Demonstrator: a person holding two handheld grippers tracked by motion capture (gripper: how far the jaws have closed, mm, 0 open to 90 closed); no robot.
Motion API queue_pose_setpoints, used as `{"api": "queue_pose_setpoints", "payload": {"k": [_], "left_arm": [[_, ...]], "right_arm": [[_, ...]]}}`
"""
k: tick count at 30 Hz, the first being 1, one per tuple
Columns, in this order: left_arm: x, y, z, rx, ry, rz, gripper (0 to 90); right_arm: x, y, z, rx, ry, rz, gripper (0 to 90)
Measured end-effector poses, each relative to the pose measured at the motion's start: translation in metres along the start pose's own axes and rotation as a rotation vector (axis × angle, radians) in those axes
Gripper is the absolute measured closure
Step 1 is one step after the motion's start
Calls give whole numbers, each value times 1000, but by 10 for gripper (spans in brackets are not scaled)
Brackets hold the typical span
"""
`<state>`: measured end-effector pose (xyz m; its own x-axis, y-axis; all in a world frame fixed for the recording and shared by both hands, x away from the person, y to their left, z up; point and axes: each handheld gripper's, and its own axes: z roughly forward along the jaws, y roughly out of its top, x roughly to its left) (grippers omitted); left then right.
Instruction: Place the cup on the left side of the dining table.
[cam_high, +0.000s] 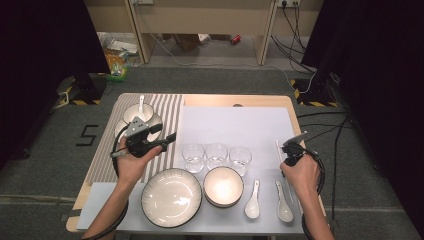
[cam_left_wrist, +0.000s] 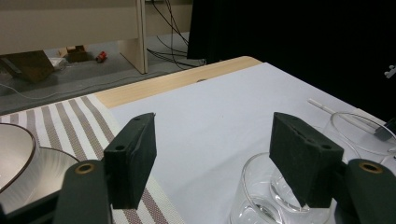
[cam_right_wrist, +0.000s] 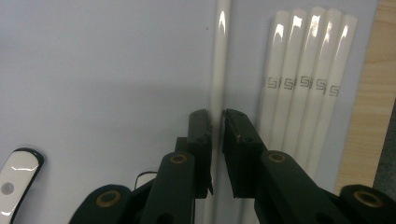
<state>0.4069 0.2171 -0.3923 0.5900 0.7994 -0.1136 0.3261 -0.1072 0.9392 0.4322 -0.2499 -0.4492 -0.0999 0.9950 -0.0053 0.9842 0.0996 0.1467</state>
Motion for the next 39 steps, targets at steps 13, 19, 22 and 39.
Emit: {"api": "queue_pose_setpoints", "payload": {"k": [13,19,22,39], "left_arm": [[0,0,0,1,-1,3,311],[0,0,0,2,-1,-1,311],[0,0,1,4,0,-1,312],[0,-1,2,4,-2,-4,312]], "right_arm": [[-3,5,1,32,27,22,857],[-6,3,0,20,49,25,858],[-6,3,0,19,47,23,858],[-3,-3,-13,-54,69,17,859]]}}
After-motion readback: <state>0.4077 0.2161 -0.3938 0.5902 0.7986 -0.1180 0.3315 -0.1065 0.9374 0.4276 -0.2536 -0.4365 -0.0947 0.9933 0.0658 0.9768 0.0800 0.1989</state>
